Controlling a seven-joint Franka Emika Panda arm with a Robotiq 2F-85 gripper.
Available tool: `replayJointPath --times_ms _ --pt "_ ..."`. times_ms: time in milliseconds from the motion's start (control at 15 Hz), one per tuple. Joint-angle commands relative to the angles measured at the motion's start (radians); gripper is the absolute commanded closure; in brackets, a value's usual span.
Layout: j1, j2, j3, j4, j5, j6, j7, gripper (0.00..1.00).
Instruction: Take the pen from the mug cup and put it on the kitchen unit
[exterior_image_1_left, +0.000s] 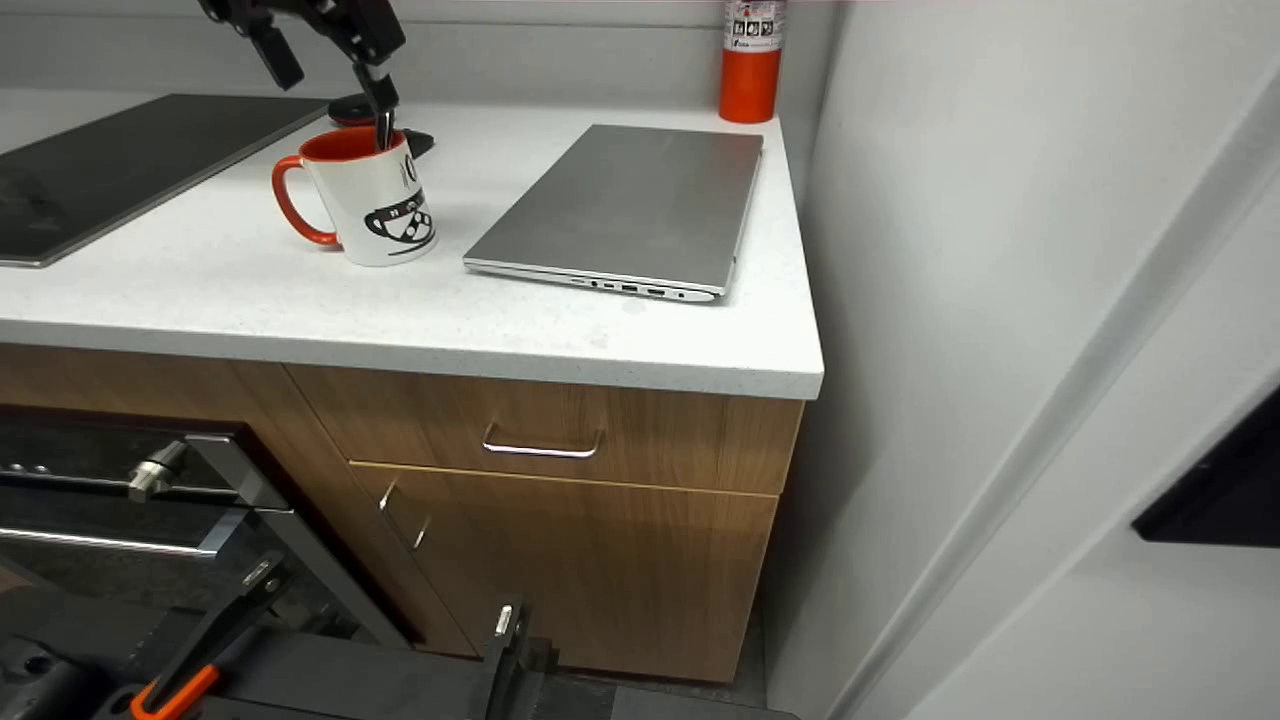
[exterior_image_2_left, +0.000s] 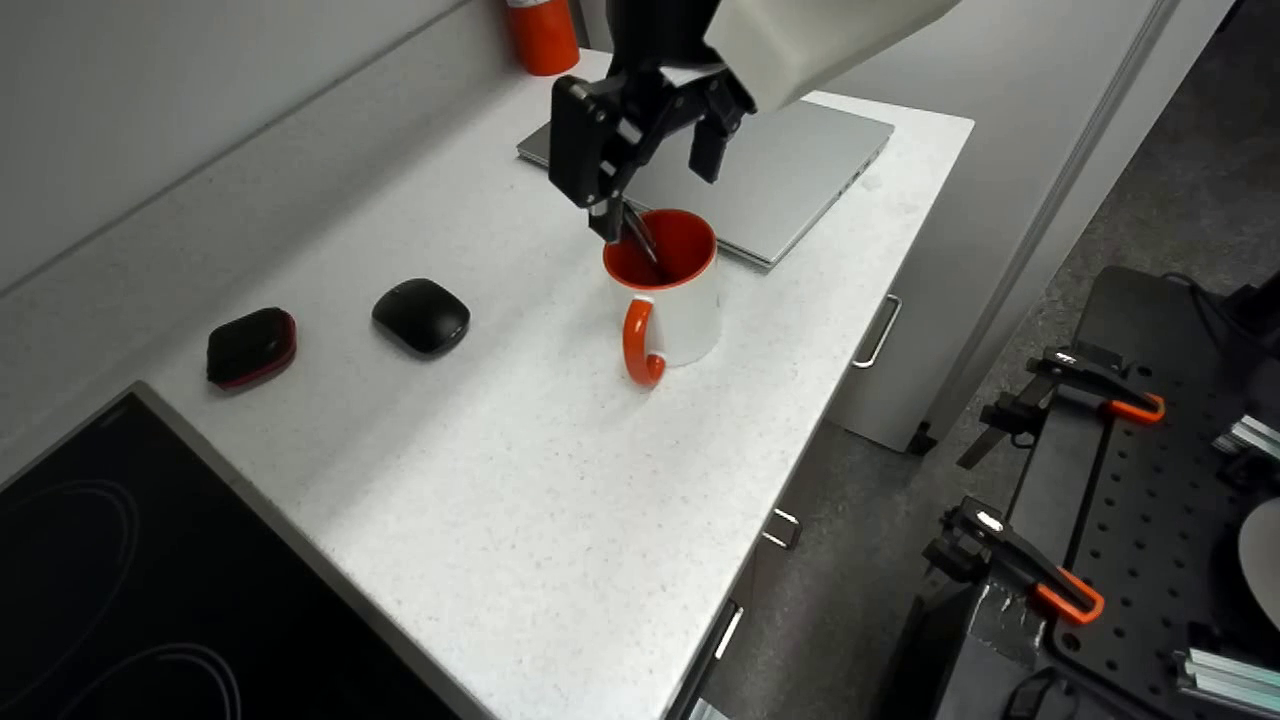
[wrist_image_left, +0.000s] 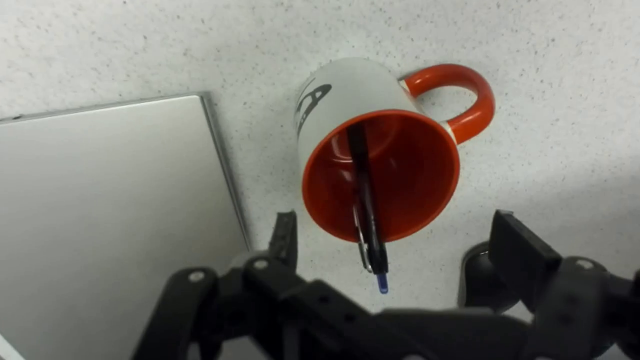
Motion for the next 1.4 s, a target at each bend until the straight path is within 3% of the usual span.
replayJointPath --times_ms 0,267,333,400,600,1067,1133,1333 --pt "-0.012 0.072 -0.008 0.046 -0.049 0.056 0.052 0.00" --pt "-0.008 0.120 -0.026 0.071 -0.058 0.084 0.053 0.00" --pt "-0.006 0.126 -0.031 0.075 -0.056 0.091 0.050 0.08" --pt "-0.004 0.132 -0.035 0.080 -0.052 0.095 0.051 0.28" --pt "-0.002 0.136 -0.044 0.087 -0.048 0.096 0.051 0.40" --pt "0.002 0.154 -0.064 0.102 -0.005 0.089 0.025 0.95" --pt "0.002 0.156 -0.067 0.102 0.001 0.089 0.022 1.00" --pt "0.003 0.144 -0.072 0.096 0.010 0.088 0.019 0.97"
